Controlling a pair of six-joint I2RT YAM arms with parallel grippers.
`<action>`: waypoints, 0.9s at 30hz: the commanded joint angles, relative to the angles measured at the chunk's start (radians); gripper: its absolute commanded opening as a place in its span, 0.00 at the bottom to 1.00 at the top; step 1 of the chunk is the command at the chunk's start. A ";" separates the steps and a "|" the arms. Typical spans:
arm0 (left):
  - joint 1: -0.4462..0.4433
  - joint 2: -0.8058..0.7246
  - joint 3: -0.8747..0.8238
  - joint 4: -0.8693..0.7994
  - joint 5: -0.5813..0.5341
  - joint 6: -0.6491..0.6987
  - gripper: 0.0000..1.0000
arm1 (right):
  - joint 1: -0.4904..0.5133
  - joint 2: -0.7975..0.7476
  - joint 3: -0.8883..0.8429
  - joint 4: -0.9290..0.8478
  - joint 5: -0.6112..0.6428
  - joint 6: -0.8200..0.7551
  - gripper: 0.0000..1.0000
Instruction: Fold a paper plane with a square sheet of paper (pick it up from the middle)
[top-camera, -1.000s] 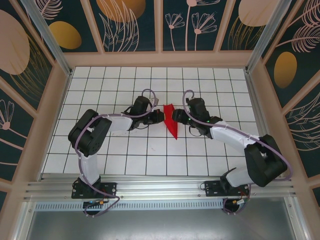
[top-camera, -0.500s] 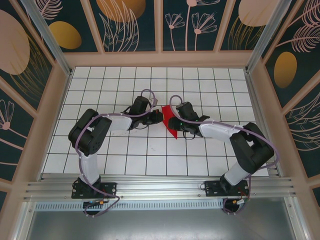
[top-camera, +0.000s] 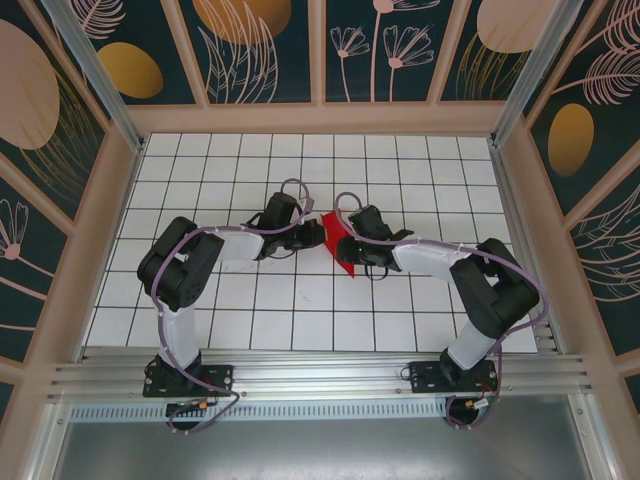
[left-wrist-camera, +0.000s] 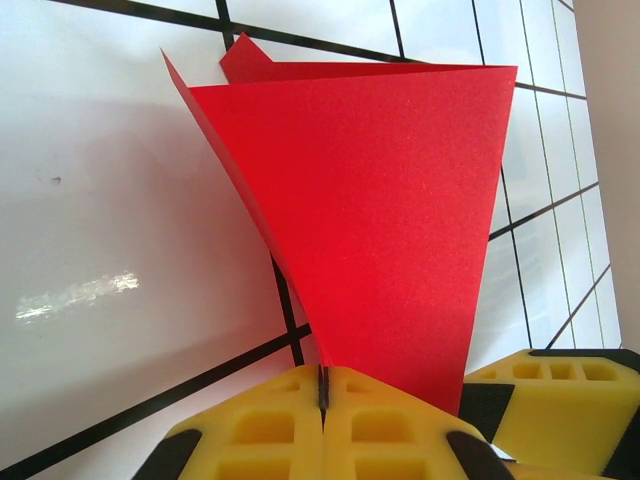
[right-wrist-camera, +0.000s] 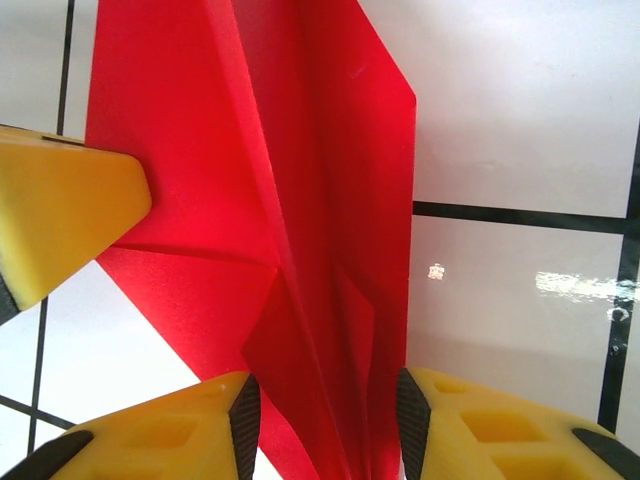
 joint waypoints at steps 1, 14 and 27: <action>0.007 0.021 0.010 -0.015 0.003 0.013 0.00 | 0.011 0.019 0.025 -0.010 -0.015 -0.004 0.40; 0.008 0.031 0.008 -0.012 0.005 0.010 0.00 | 0.019 0.059 0.050 0.001 -0.002 -0.036 0.29; 0.010 0.013 -0.009 -0.017 -0.017 -0.004 0.01 | 0.060 0.117 0.072 0.037 0.126 -0.067 0.26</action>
